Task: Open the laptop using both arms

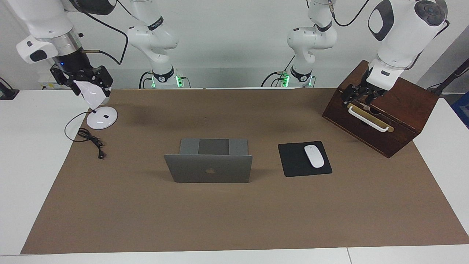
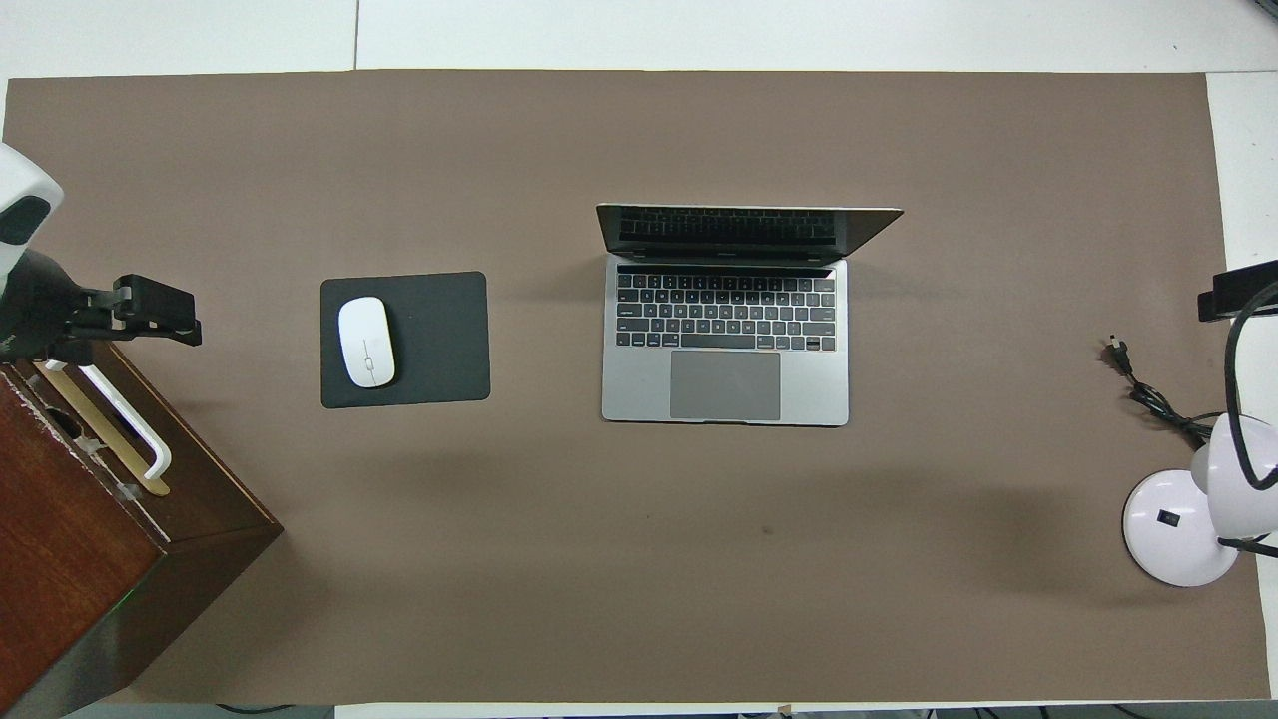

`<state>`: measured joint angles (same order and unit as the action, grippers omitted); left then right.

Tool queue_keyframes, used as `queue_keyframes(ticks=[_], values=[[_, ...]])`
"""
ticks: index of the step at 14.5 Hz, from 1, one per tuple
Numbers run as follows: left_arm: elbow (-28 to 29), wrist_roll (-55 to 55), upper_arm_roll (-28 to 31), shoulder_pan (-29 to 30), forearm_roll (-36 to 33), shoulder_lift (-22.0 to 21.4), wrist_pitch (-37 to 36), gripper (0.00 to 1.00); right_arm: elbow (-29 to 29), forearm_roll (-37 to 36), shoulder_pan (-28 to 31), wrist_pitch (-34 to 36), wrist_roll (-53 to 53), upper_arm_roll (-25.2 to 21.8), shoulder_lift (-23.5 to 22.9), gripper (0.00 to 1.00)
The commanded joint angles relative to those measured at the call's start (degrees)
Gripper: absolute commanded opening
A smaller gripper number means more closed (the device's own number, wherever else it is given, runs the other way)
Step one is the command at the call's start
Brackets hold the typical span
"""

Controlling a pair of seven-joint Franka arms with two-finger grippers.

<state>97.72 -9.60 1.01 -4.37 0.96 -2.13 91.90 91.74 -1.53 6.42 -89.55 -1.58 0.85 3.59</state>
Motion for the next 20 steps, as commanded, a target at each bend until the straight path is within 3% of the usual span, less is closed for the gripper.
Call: queue_keyframes(ticks=[1,20], values=[[-0.07,0.72,-0.39,0.24,-0.96,-0.33,0.12,1.00,0.28,-1.29,0.97,0.96,-1.68,0.47,0.63,1.00],[0.02,0.98,-1.10,0.94,-1.05,-0.16,1.18,1.00,0.28,-1.11,0.97,0.96,-0.97,0.29,0.63,1.00]])
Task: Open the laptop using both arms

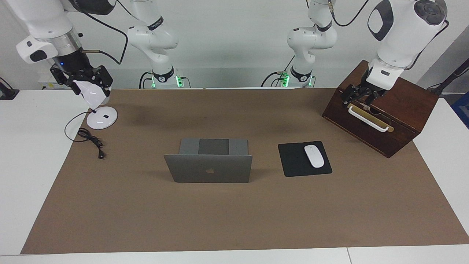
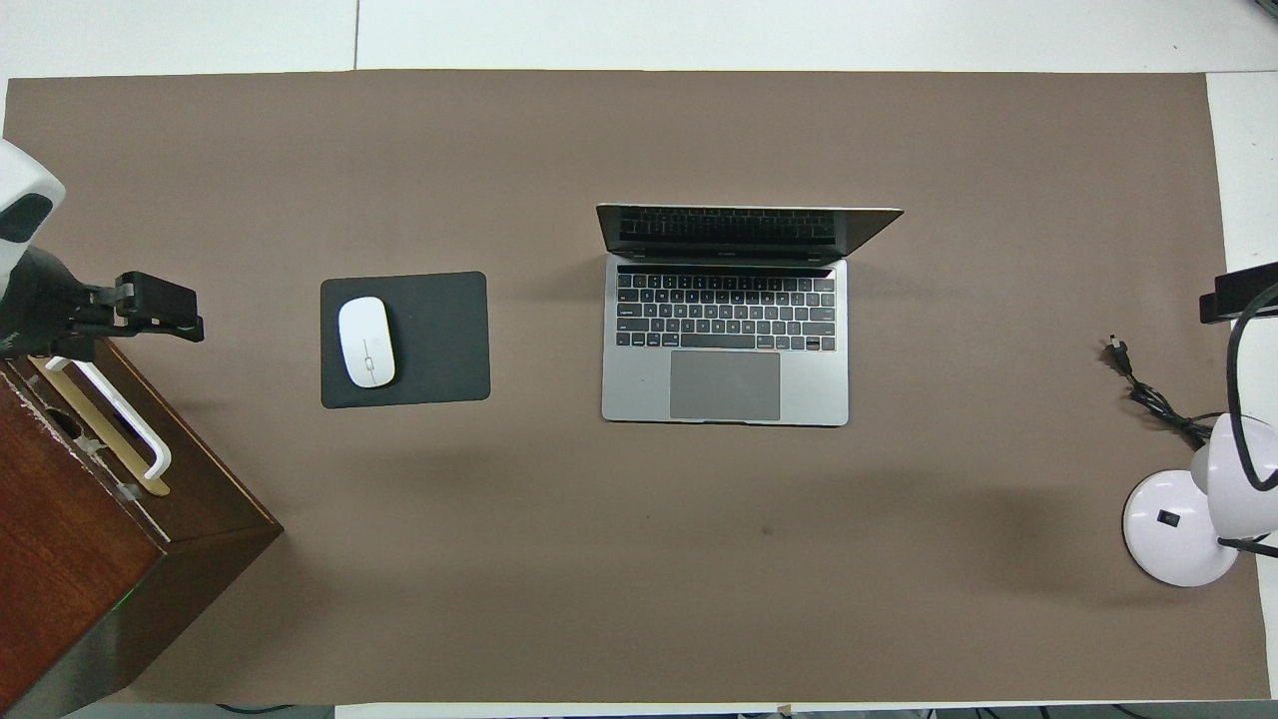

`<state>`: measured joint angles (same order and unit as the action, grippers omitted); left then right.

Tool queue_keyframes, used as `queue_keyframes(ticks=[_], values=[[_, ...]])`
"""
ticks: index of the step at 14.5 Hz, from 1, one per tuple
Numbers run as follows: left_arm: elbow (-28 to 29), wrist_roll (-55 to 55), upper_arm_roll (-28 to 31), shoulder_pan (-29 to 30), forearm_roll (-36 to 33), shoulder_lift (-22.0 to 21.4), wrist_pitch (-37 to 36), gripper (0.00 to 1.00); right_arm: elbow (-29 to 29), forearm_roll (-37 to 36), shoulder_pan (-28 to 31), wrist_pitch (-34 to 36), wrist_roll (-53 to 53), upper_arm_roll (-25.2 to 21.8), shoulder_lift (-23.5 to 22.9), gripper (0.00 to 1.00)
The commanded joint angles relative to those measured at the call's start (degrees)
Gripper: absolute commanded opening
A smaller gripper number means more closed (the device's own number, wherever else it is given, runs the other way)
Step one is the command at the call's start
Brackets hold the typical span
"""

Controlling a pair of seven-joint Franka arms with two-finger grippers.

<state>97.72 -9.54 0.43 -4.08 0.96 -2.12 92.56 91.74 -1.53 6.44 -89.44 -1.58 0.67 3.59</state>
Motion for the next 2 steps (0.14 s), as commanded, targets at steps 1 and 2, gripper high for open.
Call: queue_keyframes(ticks=[1,2], values=[[-0.07,0.93,-0.51,0.65,-1.05,-0.16,0.34,1.00,0.28,-1.02,0.86,0.85,-0.97,0.56,0.63,1.00],[-0.08,0.93,-0.51,0.65,-1.05,-0.16,0.17,1.00,0.28,-1.02,0.94,0.85,-0.97,0.56,0.63,1.00]])
